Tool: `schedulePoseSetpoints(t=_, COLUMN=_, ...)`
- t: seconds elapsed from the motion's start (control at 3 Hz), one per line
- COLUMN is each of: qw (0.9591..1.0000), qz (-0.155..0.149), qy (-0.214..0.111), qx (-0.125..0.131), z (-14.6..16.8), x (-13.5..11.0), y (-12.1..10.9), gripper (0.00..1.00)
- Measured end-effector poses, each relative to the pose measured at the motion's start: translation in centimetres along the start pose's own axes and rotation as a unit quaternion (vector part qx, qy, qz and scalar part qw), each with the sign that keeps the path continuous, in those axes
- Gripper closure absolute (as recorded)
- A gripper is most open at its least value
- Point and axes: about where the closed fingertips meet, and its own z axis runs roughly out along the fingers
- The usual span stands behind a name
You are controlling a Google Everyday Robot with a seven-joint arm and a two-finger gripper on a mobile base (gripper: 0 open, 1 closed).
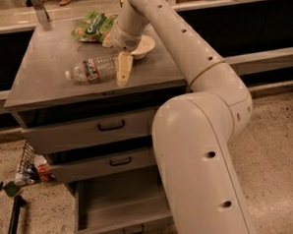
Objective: Pick water bottle from bottom drawer and place on counter
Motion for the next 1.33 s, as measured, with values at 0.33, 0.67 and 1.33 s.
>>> schedulePoseSetpoints(t=0.33, qw=0.9999, qz=0.004, qy=-0.010, qx=0.005, z=-0.4, x=0.2, y=0.3, gripper=0.00)
schedulePoseSetpoints(t=0.67, qw=0.9984, qz=0.016, qy=-0.041, qx=0.036, z=-2.9, x=0.2, y=0.6, gripper=0.00)
schedulePoseSetpoints(t=1.33, qw=0.9925, qz=0.031, qy=-0.066, qx=0.098, z=-7.6, x=1.4, y=2.9, gripper=0.00)
